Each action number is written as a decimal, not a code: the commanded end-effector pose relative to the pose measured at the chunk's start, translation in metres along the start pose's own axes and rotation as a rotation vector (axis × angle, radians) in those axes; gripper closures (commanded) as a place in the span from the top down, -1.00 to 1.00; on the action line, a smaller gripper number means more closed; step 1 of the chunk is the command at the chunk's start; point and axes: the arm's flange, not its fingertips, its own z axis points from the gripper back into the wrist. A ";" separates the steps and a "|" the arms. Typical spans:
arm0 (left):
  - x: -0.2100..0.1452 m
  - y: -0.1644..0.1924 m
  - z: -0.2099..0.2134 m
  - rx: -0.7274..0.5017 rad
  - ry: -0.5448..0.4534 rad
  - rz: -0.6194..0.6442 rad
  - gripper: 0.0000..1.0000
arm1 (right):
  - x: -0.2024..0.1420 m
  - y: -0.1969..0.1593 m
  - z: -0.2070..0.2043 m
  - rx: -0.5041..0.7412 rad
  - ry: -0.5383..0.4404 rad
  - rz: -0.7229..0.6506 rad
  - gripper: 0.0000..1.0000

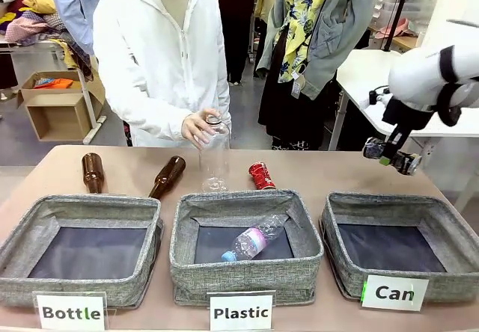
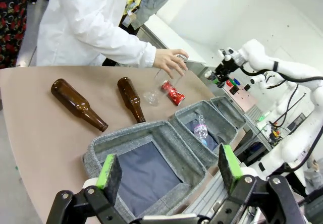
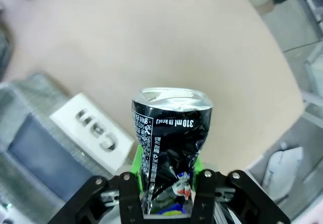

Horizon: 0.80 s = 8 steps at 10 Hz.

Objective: Sort the can waste into the basket.
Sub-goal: Pick up the can waste from the table and place it in the right Fabric basket.

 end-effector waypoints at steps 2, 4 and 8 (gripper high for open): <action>0.002 0.001 0.000 -0.012 -0.022 -0.020 1.00 | -0.032 0.091 0.024 0.016 0.039 0.281 -1.00; 0.002 0.001 0.000 -0.012 -0.022 -0.020 1.00 | -0.044 0.127 0.016 0.067 0.027 0.516 -1.00; 0.002 0.001 0.000 -0.012 -0.022 -0.020 1.00 | -0.058 0.136 0.008 0.126 0.005 0.691 -1.00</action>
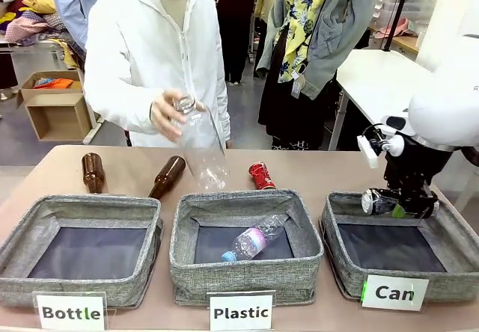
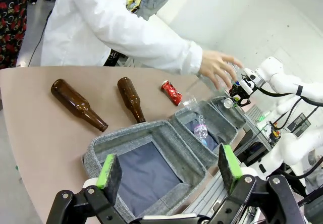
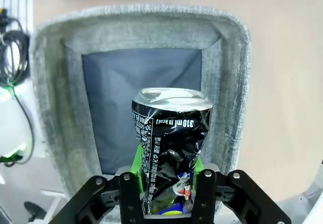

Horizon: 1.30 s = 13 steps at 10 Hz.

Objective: Sort the can waste into the basket.
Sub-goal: Pick up the can waste from the table and place it in the right Fabric basket.

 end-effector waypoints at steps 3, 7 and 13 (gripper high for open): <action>0.002 0.001 0.000 -0.012 -0.022 -0.020 1.00 | -0.007 -0.004 0.002 0.007 -0.022 0.074 0.05; 0.002 0.001 0.000 -0.012 -0.022 -0.020 1.00 | -0.009 -0.008 0.000 0.008 -0.031 0.080 1.00; 0.002 0.001 0.000 -0.012 -0.022 -0.020 1.00 | -0.011 -0.028 0.006 0.038 -0.242 -0.171 1.00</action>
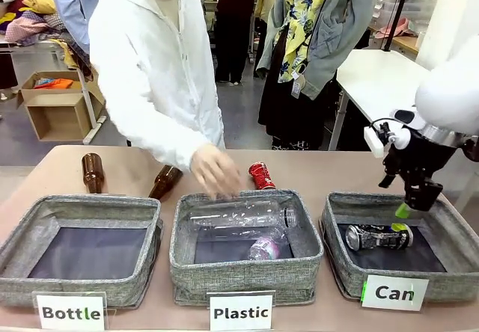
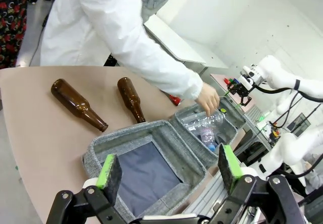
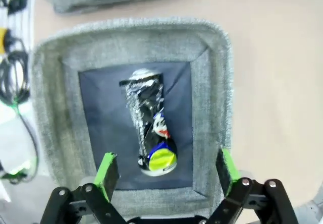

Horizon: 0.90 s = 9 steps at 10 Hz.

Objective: Sort the can waste into the basket.
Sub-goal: Pick up the can waste from the table and place it in the right Fabric basket.

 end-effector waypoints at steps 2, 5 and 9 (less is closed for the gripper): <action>0.002 0.001 0.000 -0.012 -0.022 -0.020 1.00 | 0.002 -0.029 0.019 0.113 -0.469 -0.367 1.00; 0.002 0.001 0.000 -0.012 -0.022 -0.020 1.00 | -0.028 -0.060 0.033 0.440 -0.862 -0.662 1.00; 0.002 0.001 0.000 -0.012 -0.022 -0.020 1.00 | -0.076 -0.089 0.027 0.653 -1.172 -0.895 1.00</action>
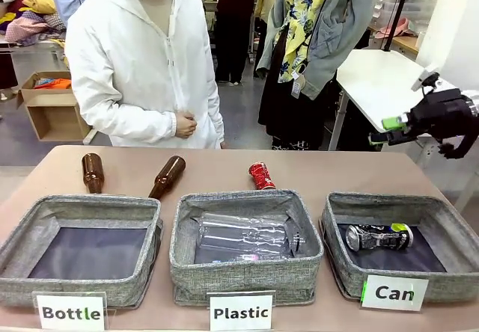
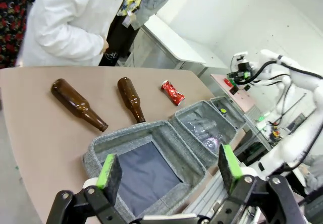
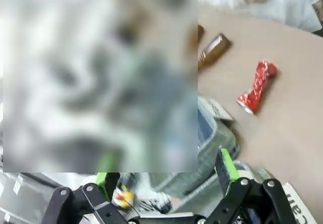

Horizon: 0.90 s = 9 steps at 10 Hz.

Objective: Sort the can waste into the basket.
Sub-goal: Pick up the can waste from the table and place it in the right Fabric basket.

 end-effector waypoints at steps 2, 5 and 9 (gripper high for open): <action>0.002 0.001 -0.001 -0.012 -0.022 -0.021 1.00 | 0.003 -0.018 0.022 0.053 -0.265 -0.100 1.00; 0.002 0.001 -0.001 -0.012 -0.022 -0.021 1.00 | 0.000 -0.012 0.012 0.033 -0.102 -0.060 1.00; 0.002 0.001 -0.001 -0.012 -0.022 -0.021 1.00 | 0.000 -0.012 0.012 0.033 -0.102 -0.060 1.00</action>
